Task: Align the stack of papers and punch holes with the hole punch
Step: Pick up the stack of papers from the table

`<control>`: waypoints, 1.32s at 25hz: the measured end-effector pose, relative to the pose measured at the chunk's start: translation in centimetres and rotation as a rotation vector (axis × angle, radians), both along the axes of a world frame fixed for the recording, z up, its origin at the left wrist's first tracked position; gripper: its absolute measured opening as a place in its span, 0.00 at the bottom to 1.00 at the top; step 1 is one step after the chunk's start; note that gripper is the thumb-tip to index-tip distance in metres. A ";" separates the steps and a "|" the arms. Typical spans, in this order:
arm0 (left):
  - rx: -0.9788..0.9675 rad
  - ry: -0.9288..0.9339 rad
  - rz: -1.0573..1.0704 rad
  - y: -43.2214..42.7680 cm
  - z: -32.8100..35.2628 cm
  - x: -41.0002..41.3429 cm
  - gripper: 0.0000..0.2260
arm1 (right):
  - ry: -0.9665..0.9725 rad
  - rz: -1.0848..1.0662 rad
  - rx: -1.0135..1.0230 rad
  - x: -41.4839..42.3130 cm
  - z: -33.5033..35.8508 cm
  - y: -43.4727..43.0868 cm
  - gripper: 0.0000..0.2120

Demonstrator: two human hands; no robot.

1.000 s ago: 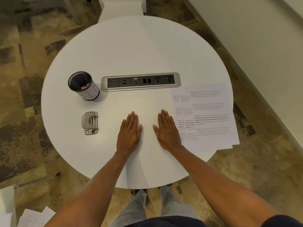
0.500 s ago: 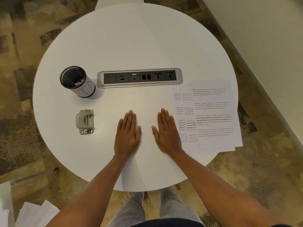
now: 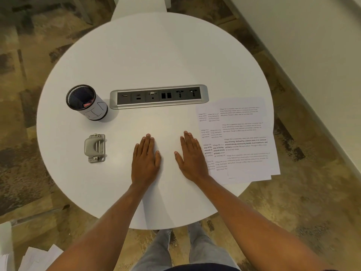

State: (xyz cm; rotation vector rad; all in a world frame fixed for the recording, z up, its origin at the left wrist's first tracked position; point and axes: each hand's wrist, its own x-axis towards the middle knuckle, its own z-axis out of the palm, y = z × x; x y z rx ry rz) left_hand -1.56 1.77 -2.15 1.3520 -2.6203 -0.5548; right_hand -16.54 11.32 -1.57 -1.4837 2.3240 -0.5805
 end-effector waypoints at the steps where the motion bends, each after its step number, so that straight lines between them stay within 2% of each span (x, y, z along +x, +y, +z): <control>1: 0.034 0.058 0.043 0.2 0.6 -0.7 0.23 | -0.075 -0.075 -0.066 -1.1 0.9 0.1 0.25; 2: 0.072 0.123 0.080 0.5 1.1 -1.5 0.22 | -0.114 -0.186 -0.148 -2.6 1.9 0.5 0.23; 4: 0.143 0.206 0.095 1.6 2.4 -3.6 0.19 | -0.066 -0.446 -0.240 -7.2 3.1 2.4 0.20; 6: 0.212 0.223 0.025 3.3 3.4 -5.9 0.19 | 0.002 -0.657 -0.109 -12.7 3.6 5.8 0.23; 8: 0.282 0.198 -0.038 4.9 4.1 -8.5 0.21 | -0.021 -0.753 0.100 -17.5 3.0 9.3 0.30; 10: 0.350 0.150 -0.061 6.4 4.6 -11.0 0.25 | -0.117 -0.751 0.198 -20.2 2.3 11.3 0.34; 14: 0.392 0.044 -0.053 8.9 5.3 -14.8 0.29 | -0.268 -0.683 0.225 -20.1 1.5 11.5 0.46; 17: 0.415 0.032 0.019 9.4 5.6 -16.1 0.29 | -0.245 -0.685 0.287 -18.5 0.8 11.3 0.51; 20: 0.420 0.051 0.050 9.7 5.7 -16.1 0.29 | -0.117 -0.622 0.318 -16.7 1.1 10.3 0.50; 23: 0.364 0.030 0.031 9.9 5.5 -15.6 0.30 | -0.068 -0.531 0.347 -15.4 1.7 9.1 0.48; 26: 0.336 0.008 0.006 9.9 5.3 -15.5 0.32 | -0.044 -0.587 0.317 -15.2 3.1 7.8 0.47; 30: 0.309 -0.036 -0.008 9.8 4.7 -15.3 0.34 | -0.187 -0.747 0.327 -16.1 4.5 5.6 0.44; 33: 0.286 -0.043 -0.002 9.5 4.4 -15.3 0.35 | -0.344 -0.782 0.303 -16.8 4.7 4.6 0.40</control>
